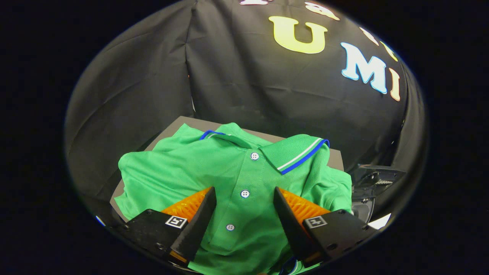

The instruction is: Put the clothes into the washing machine and then close the washing machine lid.

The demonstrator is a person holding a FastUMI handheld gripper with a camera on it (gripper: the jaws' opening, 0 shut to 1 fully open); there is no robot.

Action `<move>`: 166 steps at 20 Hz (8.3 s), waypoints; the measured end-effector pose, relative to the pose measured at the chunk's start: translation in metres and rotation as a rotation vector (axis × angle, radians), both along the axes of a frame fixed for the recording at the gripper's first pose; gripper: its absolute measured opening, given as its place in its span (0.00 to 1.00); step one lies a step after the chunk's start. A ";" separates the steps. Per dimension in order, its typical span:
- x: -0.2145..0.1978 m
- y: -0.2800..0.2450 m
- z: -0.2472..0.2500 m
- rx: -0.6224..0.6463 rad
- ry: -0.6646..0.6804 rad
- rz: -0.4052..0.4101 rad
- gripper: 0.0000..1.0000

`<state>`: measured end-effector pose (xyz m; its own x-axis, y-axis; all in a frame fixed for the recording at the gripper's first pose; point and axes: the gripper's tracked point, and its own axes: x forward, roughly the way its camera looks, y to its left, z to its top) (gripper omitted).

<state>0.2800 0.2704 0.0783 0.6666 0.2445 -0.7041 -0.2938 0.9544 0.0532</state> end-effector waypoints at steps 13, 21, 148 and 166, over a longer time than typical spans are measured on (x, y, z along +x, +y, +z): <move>-0.003 0.004 -0.002 -0.008 -0.019 0.015 0.66; -0.011 0.010 0.001 -0.081 -0.092 0.065 0.14; 0.006 -0.350 -0.234 0.085 0.110 -0.298 0.29; -0.020 -0.361 -0.159 0.081 -0.063 -0.308 0.98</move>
